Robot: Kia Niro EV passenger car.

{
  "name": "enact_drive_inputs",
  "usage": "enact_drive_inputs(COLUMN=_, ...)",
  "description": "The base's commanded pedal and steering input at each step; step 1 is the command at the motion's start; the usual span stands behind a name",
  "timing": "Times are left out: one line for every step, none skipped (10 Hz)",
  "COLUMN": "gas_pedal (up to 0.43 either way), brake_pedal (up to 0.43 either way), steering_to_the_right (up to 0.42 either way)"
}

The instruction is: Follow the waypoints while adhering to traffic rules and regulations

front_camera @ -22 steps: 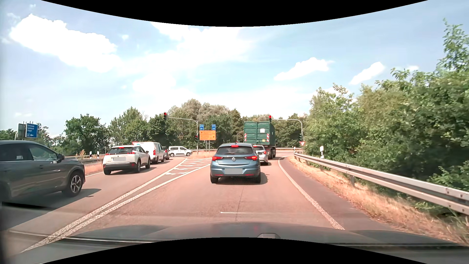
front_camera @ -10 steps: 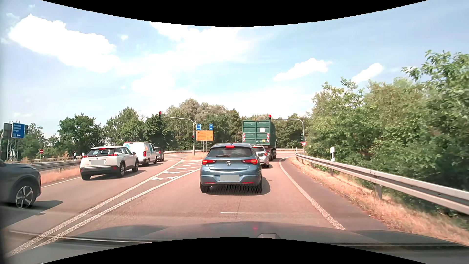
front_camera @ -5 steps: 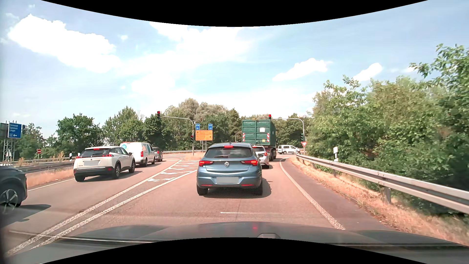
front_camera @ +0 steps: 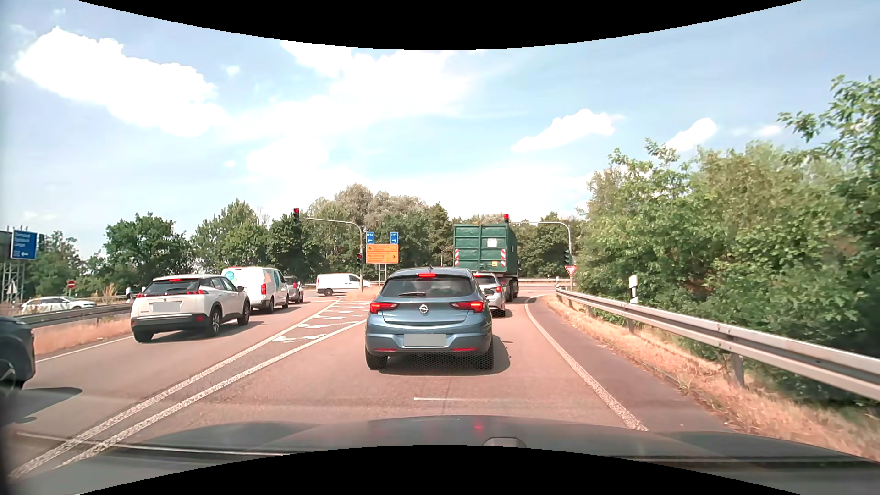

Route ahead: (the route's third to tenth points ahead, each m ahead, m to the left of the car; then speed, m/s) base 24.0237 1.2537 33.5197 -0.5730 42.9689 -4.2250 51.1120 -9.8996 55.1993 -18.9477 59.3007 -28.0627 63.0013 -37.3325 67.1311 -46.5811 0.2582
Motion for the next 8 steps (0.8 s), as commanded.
enact_drive_inputs(gas_pedal=0.000, brake_pedal=0.146, steering_to_the_right=0.008)
enact_drive_inputs(gas_pedal=0.000, brake_pedal=0.146, steering_to_the_right=0.008)
enact_drive_inputs(gas_pedal=0.000, brake_pedal=0.146, steering_to_the_right=0.008)
enact_drive_inputs(gas_pedal=0.000, brake_pedal=0.146, steering_to_the_right=0.008)
enact_drive_inputs(gas_pedal=0.000, brake_pedal=0.146, steering_to_the_right=0.008)
enact_drive_inputs(gas_pedal=0.000, brake_pedal=0.146, steering_to_the_right=0.008)
enact_drive_inputs(gas_pedal=0.000, brake_pedal=0.146, steering_to_the_right=0.008)
enact_drive_inputs(gas_pedal=0.000, brake_pedal=0.140, steering_to_the_right=0.008)
